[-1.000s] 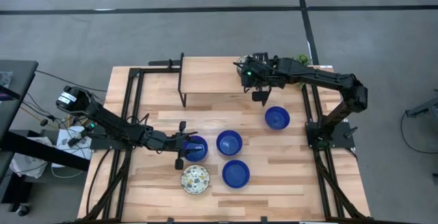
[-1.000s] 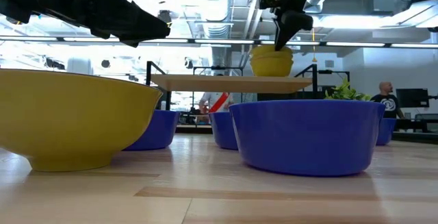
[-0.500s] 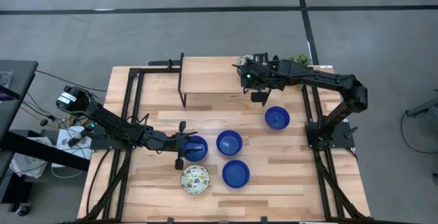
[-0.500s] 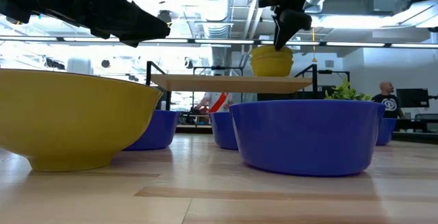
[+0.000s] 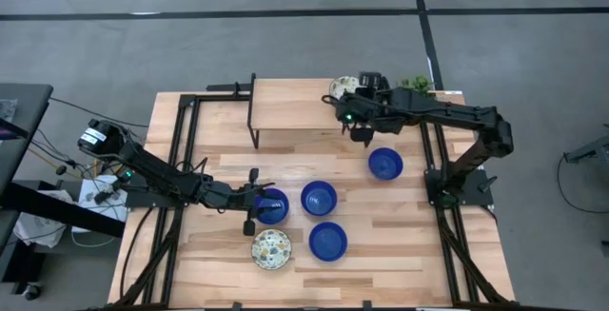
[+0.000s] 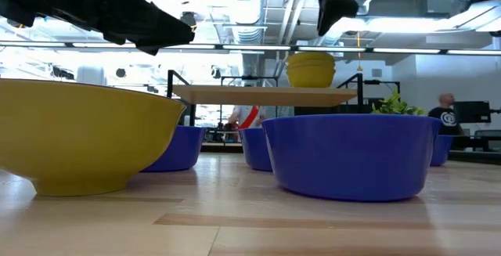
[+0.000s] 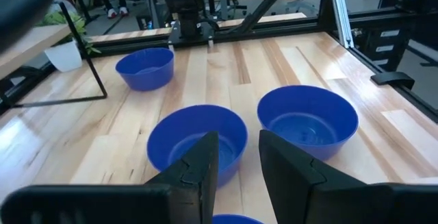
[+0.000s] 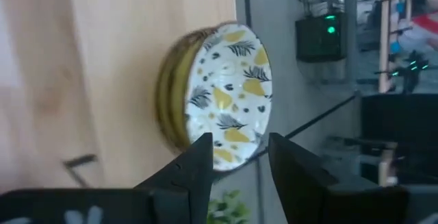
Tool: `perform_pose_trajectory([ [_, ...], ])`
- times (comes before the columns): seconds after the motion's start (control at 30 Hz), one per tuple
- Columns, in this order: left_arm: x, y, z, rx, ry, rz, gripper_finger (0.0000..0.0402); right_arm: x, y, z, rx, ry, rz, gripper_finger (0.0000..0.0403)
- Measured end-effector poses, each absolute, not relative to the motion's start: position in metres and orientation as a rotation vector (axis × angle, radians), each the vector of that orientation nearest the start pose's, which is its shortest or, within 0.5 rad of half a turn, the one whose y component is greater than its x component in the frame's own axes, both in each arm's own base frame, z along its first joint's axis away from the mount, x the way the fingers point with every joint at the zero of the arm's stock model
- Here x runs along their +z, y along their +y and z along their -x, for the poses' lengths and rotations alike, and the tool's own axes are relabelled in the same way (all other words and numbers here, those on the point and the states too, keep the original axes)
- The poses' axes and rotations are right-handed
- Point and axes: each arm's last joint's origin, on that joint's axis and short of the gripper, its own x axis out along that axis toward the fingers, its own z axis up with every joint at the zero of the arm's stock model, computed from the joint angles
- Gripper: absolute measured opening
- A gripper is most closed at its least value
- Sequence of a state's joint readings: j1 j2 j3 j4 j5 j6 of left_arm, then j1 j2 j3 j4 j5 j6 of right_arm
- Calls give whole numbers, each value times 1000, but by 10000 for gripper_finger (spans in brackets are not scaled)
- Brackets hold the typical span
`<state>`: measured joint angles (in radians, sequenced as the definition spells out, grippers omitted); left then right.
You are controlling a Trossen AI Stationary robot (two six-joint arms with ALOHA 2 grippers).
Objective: Pick & Place Mini bowls
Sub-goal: Stack the yellow patterned bowl on top of the yellow patterned bowl on the shelf
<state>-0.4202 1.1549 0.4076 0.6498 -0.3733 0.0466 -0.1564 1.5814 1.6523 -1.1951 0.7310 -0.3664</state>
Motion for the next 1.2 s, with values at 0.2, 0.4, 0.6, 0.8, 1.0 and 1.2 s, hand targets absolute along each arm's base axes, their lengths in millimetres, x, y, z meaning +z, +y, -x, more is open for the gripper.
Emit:
perform_pose_trajectory([
  [0.2, 210, -85, -211, -58, 127, -68, 106, 373, -47, -282, -500, 1177, 384, 127],
  [0.4, 209, -90, -209, -79, 136, -54, 106, 370, -28, -267, -360, 956, 273, 127],
  [0.6, 208, -93, -208, -96, 144, -59, 106, 345, -9, -244, -327, 701, 257, 127],
  [0.8, 207, -94, -207, -96, 150, -62, 106, 283, 14, -227, -260, 461, 189, 127],
  [1.0, 207, -94, -207, -97, 153, -63, 106, 227, 30, -215, -193, 357, 155, 127],
  [1.2, 203, -104, -202, -273, 196, -72, 106, 212, 37, -211, -156, 367, 166, 127],
])
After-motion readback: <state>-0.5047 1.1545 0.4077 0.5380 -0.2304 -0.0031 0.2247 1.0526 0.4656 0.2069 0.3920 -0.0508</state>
